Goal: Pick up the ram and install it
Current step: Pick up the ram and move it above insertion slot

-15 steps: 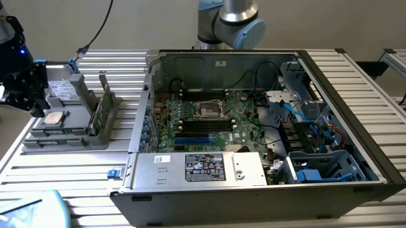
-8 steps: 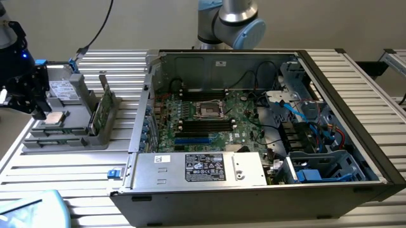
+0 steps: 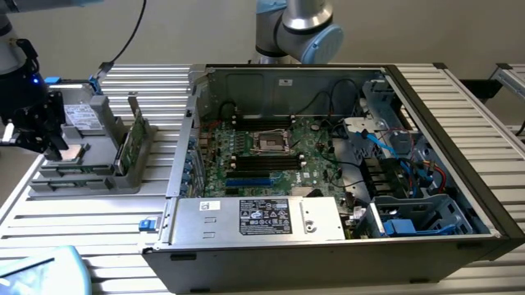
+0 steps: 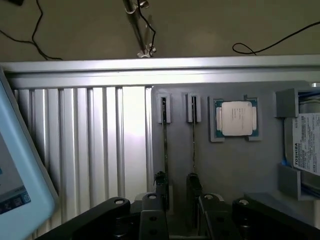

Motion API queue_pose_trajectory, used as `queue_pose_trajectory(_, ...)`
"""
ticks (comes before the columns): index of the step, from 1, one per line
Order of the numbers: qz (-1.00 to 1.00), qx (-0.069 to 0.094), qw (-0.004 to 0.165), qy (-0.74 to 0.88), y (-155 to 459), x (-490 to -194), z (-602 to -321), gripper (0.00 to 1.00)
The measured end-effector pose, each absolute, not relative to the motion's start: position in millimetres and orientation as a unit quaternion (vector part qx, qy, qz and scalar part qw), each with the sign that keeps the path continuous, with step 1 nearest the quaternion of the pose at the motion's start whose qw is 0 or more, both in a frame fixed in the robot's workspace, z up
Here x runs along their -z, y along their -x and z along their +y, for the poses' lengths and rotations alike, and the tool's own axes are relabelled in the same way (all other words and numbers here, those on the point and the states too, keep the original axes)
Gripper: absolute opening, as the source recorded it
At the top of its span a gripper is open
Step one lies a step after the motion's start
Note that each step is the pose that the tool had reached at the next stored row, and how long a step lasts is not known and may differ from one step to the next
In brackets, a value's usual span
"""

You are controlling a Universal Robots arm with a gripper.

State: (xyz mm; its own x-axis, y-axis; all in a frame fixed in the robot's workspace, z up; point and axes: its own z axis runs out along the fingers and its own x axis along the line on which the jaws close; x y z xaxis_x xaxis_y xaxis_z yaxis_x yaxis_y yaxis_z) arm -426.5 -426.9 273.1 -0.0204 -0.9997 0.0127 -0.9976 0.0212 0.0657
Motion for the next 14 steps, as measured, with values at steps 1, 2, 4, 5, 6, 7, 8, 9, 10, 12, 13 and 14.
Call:
queue_pose_trajectory(1,-0.711,0.019,0.028,-0.703,426.6,-271.2,-426.9,0.31)
queue_pose_trajectory(2,-0.707,0.019,0.028,-0.706,426.7,-269.5,-426.9,0.31)
queue_pose_trajectory(4,-0.699,0.019,0.028,-0.714,427.0,-265.8,-427.0,0.31)
queue_pose_trajectory(5,-0.696,0.019,0.028,-0.718,427.1,-264.1,-427.0,0.31)
queue_pose_trajectory(6,-0.693,0.018,0.028,-0.720,427.4,-262.1,-427.2,0.31)
queue_pose_trajectory(7,-0.690,0.018,0.028,-0.723,427.7,-260.3,-427.4,0.31)
queue_pose_trajectory(8,-0.688,0.019,0.028,-0.725,428.1,-258.5,-427.6,0.31)
queue_pose_trajectory(9,-0.687,0.019,0.028,-0.726,428.4,-256.7,-427.9,0.31)
queue_pose_trajectory(10,-0.685,0.019,0.028,-0.728,428.8,-254.9,-428.3,0.31)
queue_pose_trajectory(12,-0.681,0.019,0.028,-0.731,429.4,-251.3,-429.1,0.31)
queue_pose_trajectory(13,-0.680,0.019,0.028,-0.733,429.8,-249.5,-429.5,0.31)
queue_pose_trajectory(14,-0.678,0.019,0.028,-0.734,430.2,-247.6,-429.9,0.31)
